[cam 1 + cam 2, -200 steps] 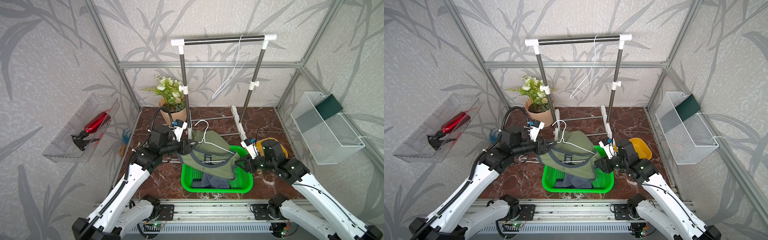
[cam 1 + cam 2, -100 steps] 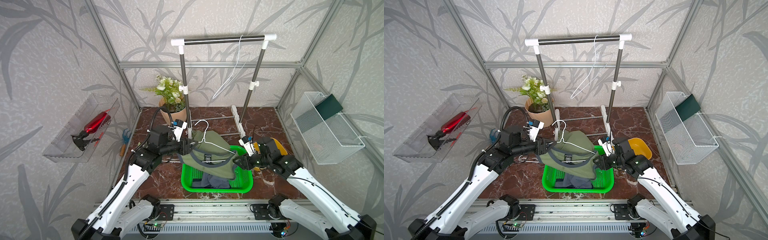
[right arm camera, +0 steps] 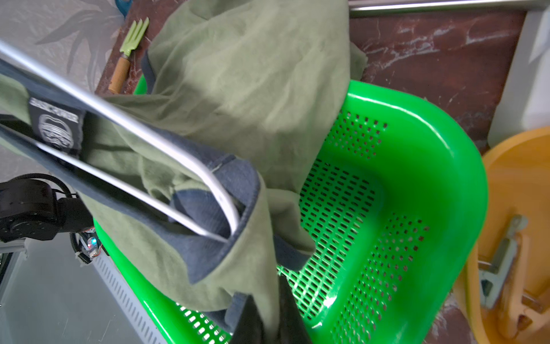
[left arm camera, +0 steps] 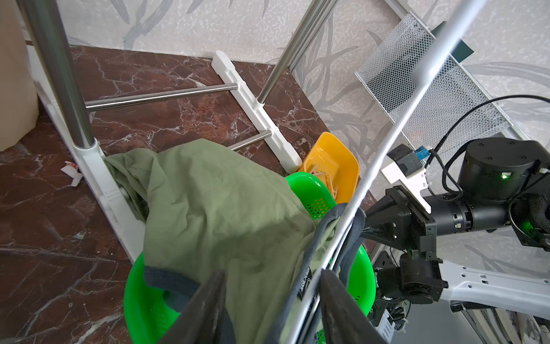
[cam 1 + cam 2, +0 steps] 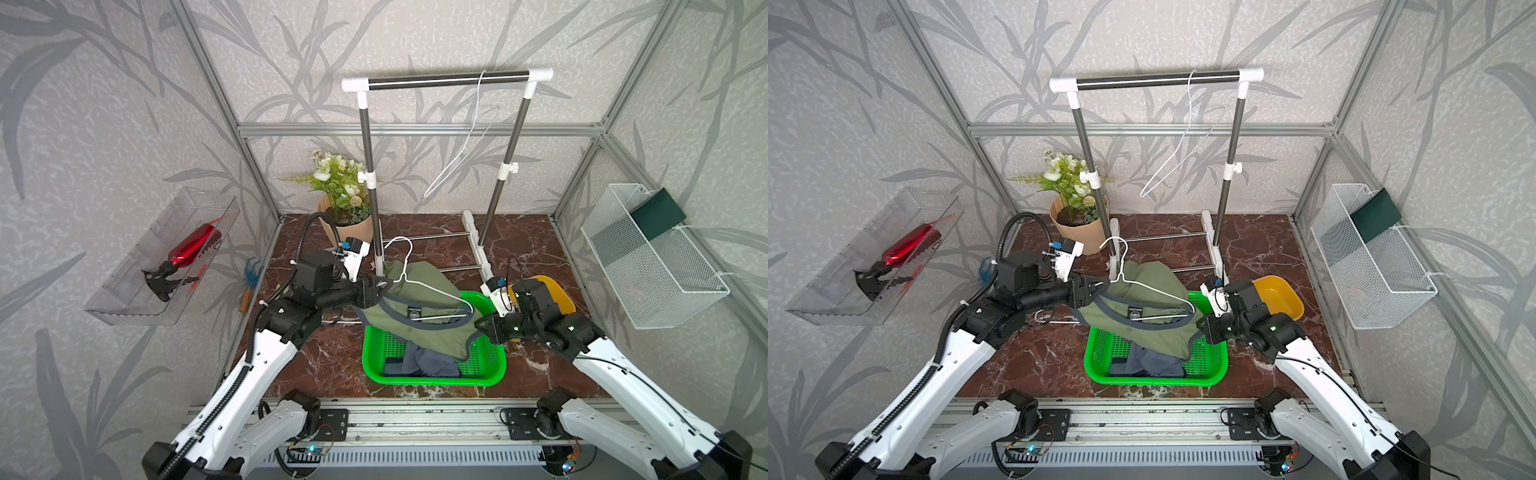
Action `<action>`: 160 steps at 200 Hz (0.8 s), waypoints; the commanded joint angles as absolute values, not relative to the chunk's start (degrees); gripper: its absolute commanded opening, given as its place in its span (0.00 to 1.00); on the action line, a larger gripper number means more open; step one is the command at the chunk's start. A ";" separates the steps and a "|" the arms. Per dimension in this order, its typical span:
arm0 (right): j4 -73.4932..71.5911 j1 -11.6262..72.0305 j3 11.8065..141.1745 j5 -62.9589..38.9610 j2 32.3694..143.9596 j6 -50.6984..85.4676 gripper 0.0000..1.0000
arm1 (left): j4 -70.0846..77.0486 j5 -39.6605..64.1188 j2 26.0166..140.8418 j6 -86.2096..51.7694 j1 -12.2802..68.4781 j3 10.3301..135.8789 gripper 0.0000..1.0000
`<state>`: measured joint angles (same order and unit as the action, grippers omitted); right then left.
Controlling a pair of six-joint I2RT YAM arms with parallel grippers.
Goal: Remove the clothespins securing tank tops to the hanger
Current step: Remove the tank top from the hanger.
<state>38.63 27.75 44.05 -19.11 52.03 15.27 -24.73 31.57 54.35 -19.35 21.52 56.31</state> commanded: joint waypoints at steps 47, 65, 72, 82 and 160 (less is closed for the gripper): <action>45.96 28.62 43.18 -19.16 51.40 17.71 0.27 | -19.90 32.32 52.02 -20.98 20.39 56.18 0.00; 46.40 29.47 44.89 -19.30 50.99 16.73 0.62 | -18.51 34.75 52.50 -21.76 20.39 55.85 0.00; 45.98 29.64 45.88 -19.67 50.23 16.07 0.67 | -18.06 36.21 52.74 -21.92 20.37 55.74 0.00; 45.28 29.67 47.43 -19.67 48.42 15.51 0.71 | -17.58 39.09 53.29 -21.89 20.39 55.88 0.00; 39.52 29.71 66.95 -30.19 57.83 4.05 0.81 | -13.28 57.82 60.31 -24.62 20.61 56.70 0.00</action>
